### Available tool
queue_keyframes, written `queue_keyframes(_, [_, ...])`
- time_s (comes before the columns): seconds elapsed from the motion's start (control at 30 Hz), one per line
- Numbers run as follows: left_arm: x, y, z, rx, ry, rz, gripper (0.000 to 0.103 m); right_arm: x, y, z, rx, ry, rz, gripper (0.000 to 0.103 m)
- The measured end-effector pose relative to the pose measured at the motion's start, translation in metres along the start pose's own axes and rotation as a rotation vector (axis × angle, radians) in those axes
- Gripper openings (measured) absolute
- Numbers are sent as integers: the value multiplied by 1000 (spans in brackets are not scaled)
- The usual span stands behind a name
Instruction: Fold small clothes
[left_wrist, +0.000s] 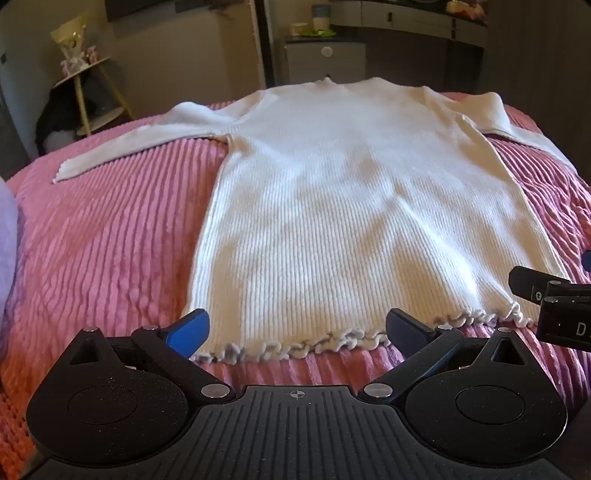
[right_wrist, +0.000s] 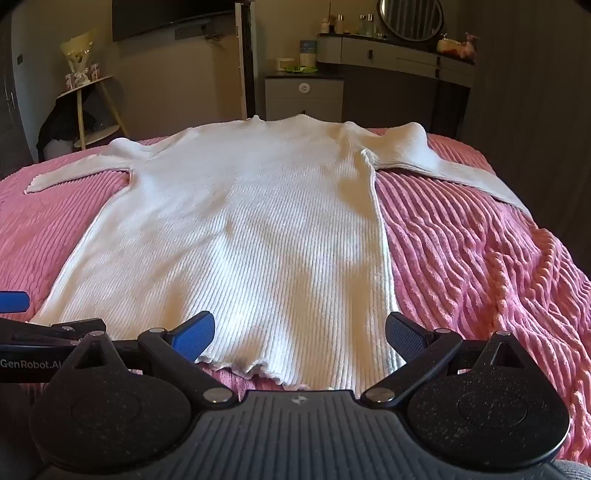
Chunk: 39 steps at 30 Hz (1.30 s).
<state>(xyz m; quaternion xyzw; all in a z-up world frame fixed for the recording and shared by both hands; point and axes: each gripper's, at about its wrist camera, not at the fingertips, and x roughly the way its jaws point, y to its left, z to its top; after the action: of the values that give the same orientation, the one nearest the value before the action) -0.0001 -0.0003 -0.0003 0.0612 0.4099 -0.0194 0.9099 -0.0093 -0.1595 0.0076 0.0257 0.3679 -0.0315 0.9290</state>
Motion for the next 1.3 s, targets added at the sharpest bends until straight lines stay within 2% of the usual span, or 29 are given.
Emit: queue_keyframes(1.3, [5, 1, -9, -17, 17, -21, 103, -2, -1, 0, 1, -5, -1, 99])
